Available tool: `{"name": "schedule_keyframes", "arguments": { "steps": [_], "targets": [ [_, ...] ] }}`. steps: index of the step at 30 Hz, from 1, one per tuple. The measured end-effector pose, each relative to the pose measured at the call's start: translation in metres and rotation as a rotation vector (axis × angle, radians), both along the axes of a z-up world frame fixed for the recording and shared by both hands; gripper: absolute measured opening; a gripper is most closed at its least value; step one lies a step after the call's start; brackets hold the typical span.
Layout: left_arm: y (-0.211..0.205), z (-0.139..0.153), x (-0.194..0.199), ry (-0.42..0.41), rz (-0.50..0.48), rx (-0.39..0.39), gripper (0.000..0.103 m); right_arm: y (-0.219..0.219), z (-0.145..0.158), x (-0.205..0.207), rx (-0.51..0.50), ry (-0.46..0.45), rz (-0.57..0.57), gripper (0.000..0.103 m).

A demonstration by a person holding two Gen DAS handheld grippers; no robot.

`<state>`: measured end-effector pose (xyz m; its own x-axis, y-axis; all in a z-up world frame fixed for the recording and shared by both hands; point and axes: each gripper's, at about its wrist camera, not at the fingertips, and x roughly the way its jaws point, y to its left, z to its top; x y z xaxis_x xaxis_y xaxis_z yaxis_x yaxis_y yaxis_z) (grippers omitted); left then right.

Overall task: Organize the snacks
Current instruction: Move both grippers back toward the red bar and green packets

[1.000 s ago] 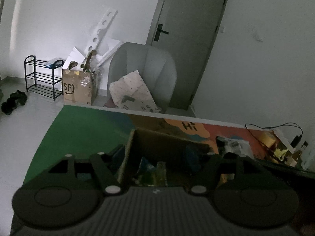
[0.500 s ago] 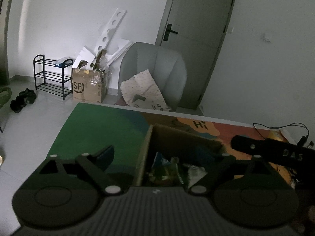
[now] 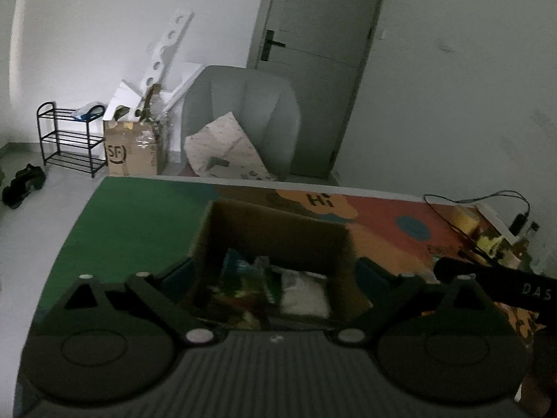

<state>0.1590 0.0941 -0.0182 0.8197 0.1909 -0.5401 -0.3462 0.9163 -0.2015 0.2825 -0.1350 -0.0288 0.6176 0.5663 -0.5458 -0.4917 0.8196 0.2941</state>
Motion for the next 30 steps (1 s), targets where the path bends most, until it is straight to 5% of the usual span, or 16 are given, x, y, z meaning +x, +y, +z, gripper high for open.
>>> {"name": "schedule_keyframes", "arguments": {
  "steps": [30],
  "targets": [
    [-0.119, -0.010, 0.044, -0.013, -0.195, 0.000, 0.103, -0.142, -0.014, 0.018, -0.012, -0.019, -0.245, 0.103]
  ]
}}
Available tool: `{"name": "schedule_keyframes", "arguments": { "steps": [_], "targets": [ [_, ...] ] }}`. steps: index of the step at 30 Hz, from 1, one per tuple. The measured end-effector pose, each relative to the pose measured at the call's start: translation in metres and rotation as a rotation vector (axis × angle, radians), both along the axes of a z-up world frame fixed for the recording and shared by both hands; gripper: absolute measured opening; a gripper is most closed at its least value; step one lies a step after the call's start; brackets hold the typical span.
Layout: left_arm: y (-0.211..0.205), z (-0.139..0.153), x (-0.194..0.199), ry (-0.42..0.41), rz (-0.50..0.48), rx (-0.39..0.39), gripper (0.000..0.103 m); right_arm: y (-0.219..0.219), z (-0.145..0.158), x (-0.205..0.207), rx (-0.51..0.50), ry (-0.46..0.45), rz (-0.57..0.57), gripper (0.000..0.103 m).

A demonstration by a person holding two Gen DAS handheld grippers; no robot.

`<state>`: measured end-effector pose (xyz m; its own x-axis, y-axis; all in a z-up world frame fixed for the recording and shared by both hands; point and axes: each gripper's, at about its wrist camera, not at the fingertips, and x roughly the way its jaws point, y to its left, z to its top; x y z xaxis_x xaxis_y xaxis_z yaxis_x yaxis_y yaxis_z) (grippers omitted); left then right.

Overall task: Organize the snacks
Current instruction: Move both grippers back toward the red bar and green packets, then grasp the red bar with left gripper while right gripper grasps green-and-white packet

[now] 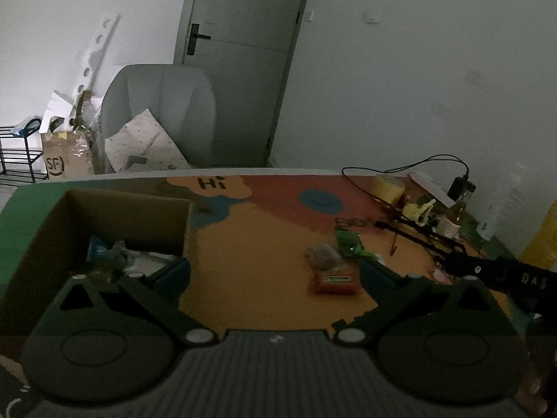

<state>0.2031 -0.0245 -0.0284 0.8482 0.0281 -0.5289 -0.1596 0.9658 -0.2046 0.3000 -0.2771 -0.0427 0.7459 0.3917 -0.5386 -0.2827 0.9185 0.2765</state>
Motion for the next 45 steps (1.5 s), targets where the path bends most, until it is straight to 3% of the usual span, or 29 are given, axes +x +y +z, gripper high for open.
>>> {"name": "schedule_keyframes", "arguments": {
  "steps": [10, 16, 23, 45],
  "targets": [
    [-0.027, -0.012, 0.030, 0.011, -0.041, -0.003, 0.103, -0.018, -0.016, 0.013, 0.013, 0.010, -0.010, 0.100],
    [-0.043, -0.025, 0.051, 0.034, -0.069, 0.000, 0.101, -0.026, -0.026, 0.031, 0.045, 0.048, -0.004, 0.078],
    [-0.057, -0.041, 0.074, 0.060, -0.078, -0.002, 0.099, -0.029, -0.040, 0.049, 0.079, 0.095, 0.013, 0.065],
    [-0.072, -0.105, 0.139, 0.200, -0.074, 0.002, 0.076, -0.020, -0.081, 0.104, 0.109, 0.198, 0.059, 0.063]
  ]
}}
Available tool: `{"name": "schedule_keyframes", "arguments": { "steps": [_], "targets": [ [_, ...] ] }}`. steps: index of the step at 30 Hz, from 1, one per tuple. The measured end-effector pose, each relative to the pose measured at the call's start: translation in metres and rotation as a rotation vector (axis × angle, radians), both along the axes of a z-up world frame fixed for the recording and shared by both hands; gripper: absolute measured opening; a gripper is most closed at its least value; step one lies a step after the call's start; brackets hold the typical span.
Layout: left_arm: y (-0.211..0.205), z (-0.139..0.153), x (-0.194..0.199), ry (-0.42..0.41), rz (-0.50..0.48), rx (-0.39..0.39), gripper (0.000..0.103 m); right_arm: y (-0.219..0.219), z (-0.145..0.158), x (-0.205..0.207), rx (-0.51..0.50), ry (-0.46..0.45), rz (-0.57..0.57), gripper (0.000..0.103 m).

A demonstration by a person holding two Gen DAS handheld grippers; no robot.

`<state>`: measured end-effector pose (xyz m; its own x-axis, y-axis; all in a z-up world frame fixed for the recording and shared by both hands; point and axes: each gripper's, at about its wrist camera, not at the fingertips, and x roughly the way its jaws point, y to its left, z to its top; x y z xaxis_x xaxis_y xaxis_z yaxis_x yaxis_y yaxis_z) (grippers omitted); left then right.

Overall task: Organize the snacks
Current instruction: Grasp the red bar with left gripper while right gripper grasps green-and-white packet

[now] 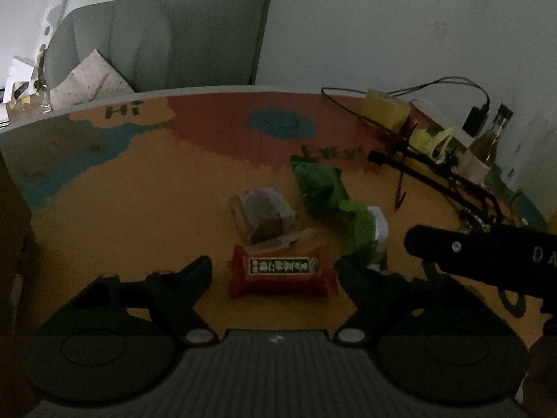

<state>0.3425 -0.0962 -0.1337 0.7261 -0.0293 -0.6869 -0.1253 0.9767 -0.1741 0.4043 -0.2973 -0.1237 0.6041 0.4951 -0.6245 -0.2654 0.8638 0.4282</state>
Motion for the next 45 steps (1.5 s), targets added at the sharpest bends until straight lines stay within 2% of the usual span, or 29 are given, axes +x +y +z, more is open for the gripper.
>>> {"name": "schedule_keyframes", "arguments": {
  "steps": [1, 7, 14, 17, 18, 19, 21, 34, 45],
  "targets": [
    [-0.001, -0.001, 0.000, -0.006, -0.001, 0.014, 0.075, 0.001, -0.001, 0.002, -0.001, 0.002, 0.003, 0.063],
    [-0.004, 0.000, 0.000, -0.005, -0.017, 0.046, 0.052, 0.015, -0.009, 0.012, -0.004, 0.016, 0.022, 0.064],
    [0.010, 0.007, -0.008, -0.009, -0.014, -0.005, 0.034, 0.035, -0.013, 0.012, -0.034, -0.002, 0.033, 0.064],
    [0.016, 0.011, -0.013, -0.017, -0.005, -0.016, 0.027, 0.042, -0.013, 0.010, -0.064, -0.008, 0.040, 0.053],
    [0.017, 0.012, -0.014, -0.019, -0.006, -0.020, 0.025, 0.043, -0.013, 0.010, -0.072, -0.008, 0.041, 0.042],
    [0.018, 0.013, -0.015, -0.021, -0.007, -0.025, 0.025, 0.044, -0.013, 0.010, -0.075, -0.005, 0.039, 0.033],
    [0.019, 0.014, -0.017, -0.023, -0.012, -0.029, 0.023, 0.042, -0.014, 0.009, -0.069, -0.002, 0.036, 0.030],
    [0.023, 0.028, -0.047, -0.045, -0.046, -0.097, 0.013, 0.027, -0.004, -0.021, -0.046, -0.013, 0.006, 0.030],
    [0.027, 0.051, -0.071, -0.104, -0.032, -0.077, 0.011, 0.036, 0.017, -0.044, -0.020, -0.050, 0.035, 0.030]
  ]
}}
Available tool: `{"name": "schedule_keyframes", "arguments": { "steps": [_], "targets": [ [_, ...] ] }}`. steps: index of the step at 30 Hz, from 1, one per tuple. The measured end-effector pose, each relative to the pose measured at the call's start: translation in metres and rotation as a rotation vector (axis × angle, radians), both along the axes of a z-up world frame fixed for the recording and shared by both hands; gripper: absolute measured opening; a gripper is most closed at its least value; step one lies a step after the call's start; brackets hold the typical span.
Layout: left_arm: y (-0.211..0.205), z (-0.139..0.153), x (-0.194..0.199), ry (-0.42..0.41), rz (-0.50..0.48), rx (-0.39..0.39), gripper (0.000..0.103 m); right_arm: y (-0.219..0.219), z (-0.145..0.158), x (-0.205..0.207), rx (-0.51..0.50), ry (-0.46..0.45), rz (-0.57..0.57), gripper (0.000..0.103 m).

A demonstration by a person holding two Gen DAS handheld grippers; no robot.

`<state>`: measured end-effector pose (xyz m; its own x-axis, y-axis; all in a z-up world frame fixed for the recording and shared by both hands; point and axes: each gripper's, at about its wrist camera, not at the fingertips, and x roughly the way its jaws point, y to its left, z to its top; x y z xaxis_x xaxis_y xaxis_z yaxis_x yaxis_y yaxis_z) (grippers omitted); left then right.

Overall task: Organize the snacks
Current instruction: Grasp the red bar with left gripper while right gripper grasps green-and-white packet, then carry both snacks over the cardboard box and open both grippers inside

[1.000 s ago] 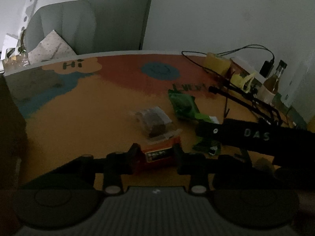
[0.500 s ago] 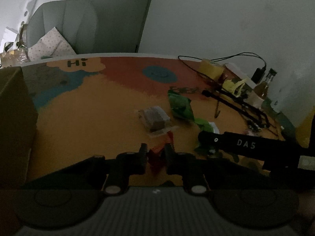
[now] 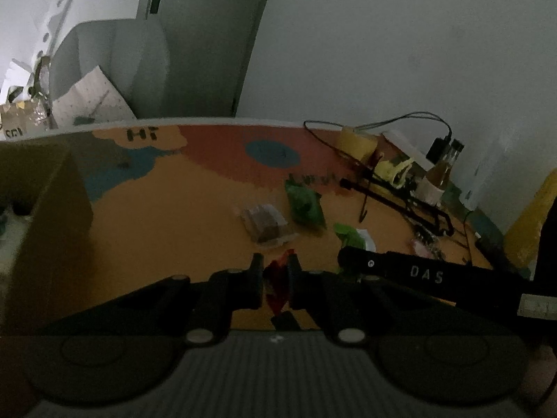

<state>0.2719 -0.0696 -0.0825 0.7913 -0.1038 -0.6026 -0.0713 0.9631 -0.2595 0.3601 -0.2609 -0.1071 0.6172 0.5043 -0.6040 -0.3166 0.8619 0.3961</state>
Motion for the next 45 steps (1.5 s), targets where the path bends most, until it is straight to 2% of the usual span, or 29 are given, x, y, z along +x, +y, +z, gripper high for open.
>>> {"name": "schedule_keyframes", "arguments": {
  "steps": [16, 24, 34, 45],
  "targets": [
    [0.031, 0.045, -0.038, -0.098, 0.063, 0.036, 0.012, 0.037, 0.043, -0.028, 0.020, -0.085, 0.087, 0.030],
    [0.053, 0.072, -0.071, -0.173, 0.099, 0.059, 0.012, 0.060, 0.062, -0.049, 0.038, -0.127, 0.126, 0.030],
    [0.086, 0.087, -0.104, -0.208, 0.142, 0.053, 0.012, 0.088, 0.075, -0.078, 0.053, -0.145, 0.170, 0.030],
    [0.125, 0.087, -0.134, -0.211, 0.210, 0.041, 0.012, 0.125, 0.080, -0.101, 0.043, -0.155, 0.237, 0.030]
  ]
}}
